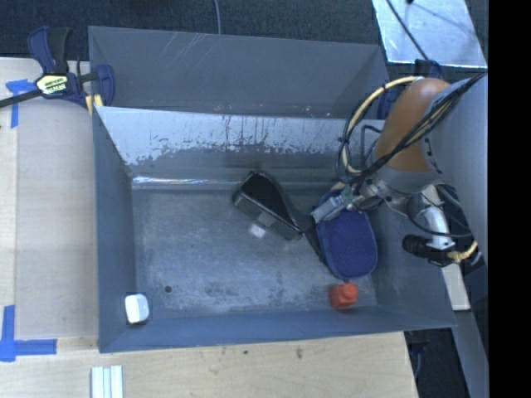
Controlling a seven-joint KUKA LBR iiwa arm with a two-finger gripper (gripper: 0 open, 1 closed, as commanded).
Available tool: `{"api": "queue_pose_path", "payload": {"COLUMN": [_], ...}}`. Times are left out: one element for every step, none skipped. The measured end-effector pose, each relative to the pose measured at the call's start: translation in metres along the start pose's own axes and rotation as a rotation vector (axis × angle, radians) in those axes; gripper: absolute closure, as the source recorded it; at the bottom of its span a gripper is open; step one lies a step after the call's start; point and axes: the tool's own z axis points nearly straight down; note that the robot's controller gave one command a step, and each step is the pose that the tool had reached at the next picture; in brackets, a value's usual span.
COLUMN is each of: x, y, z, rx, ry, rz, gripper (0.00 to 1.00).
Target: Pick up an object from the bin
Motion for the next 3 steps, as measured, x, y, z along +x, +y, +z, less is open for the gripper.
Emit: {"api": "queue_pose_path", "payload": {"x": [-0.009,-0.012,-0.015], "y": [-0.012,-0.012,-0.012], "z": [0.002,0.0,-0.031], "rx": [-0.004,-0.007,-0.012], "ry": [-0.006,-0.014,-0.006], "rz": [-0.259,-0.256,-0.255], "gripper": [0.0,1.0,1.0]}}
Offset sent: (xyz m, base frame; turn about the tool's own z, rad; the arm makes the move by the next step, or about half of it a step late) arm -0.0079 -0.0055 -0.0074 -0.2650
